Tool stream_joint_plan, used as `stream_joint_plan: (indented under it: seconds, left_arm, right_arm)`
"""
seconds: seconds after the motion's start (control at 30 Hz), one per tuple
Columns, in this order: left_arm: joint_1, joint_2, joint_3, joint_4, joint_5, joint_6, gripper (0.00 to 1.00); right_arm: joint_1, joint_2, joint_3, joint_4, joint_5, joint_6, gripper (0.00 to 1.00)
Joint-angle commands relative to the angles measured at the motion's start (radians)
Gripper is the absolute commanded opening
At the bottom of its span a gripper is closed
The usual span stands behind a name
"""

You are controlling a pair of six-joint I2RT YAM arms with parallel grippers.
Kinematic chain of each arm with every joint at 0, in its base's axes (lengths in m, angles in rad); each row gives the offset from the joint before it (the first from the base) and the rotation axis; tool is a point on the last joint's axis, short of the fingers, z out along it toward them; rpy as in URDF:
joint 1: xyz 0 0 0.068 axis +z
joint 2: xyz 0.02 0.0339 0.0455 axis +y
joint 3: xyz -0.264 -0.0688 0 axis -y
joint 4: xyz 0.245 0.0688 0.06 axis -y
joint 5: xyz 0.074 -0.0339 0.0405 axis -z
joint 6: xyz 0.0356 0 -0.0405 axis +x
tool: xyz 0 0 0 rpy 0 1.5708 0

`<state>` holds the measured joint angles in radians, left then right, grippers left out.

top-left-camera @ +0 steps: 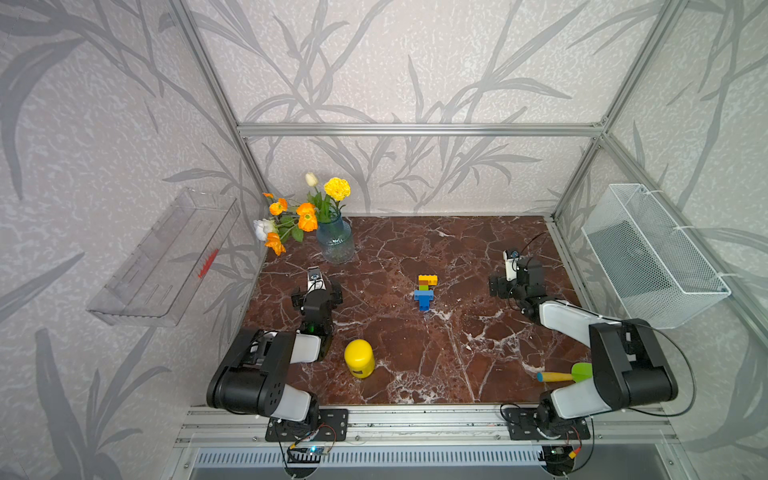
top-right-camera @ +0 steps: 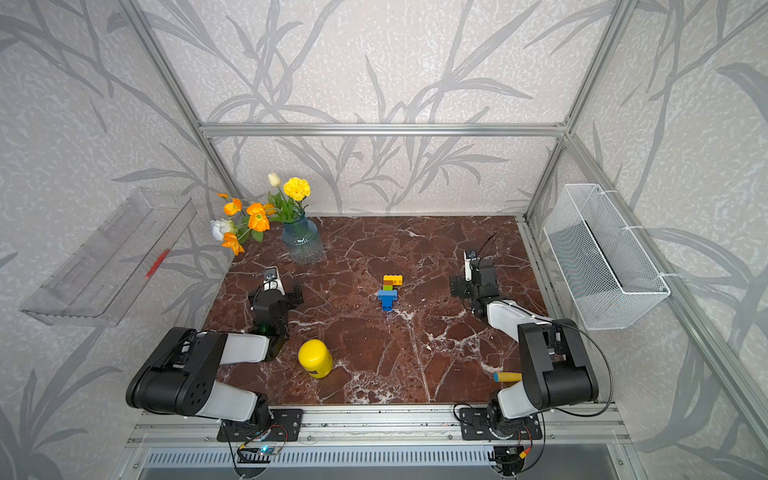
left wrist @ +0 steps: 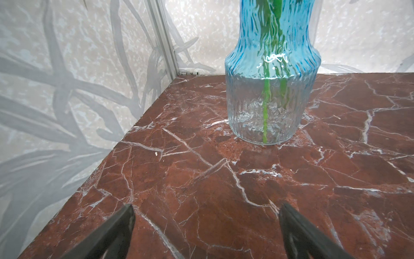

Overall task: Assemble the letter f with lego
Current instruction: Reset both arms

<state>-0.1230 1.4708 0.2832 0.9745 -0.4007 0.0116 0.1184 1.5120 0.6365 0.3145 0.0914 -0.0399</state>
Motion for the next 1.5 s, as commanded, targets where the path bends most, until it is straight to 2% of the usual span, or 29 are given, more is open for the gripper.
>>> stream_joint_plan:
  seconds: [0.0,0.27,0.4,0.5,0.63,0.77,1.47]
  left_arm:
    - [0.007,0.004,-0.011,0.07,0.041,0.02,1.0]
    - [0.026,0.072,-0.013,0.139,0.105,0.028,0.99]
    - [0.036,0.057,0.003,0.081,0.119,0.017,1.0]
    - [0.059,0.049,0.053,-0.027,0.157,-0.003,1.0]
    - [0.097,0.052,0.108,-0.133,0.181,-0.04,1.0]
    - [0.098,0.052,0.109,-0.134,0.183,-0.042,0.99]
    - [0.102,0.052,0.11,-0.138,0.185,-0.044,1.0]
  right_arm:
    - [-0.005,0.01,-0.023,0.128,0.007,-0.017,0.99]
    - [-0.011,-0.008,-0.149,0.33,-0.031,-0.029,0.99]
    - [-0.011,0.073,-0.26,0.658,-0.067,-0.047,0.99]
    - [-0.011,0.014,-0.211,0.461,-0.073,-0.053,0.99]
    - [-0.012,0.043,-0.236,0.561,-0.065,-0.044,0.99]
    - [-0.011,0.021,-0.218,0.487,-0.07,-0.048,0.99]
    - [-0.011,0.023,-0.219,0.492,-0.069,-0.048,0.99]
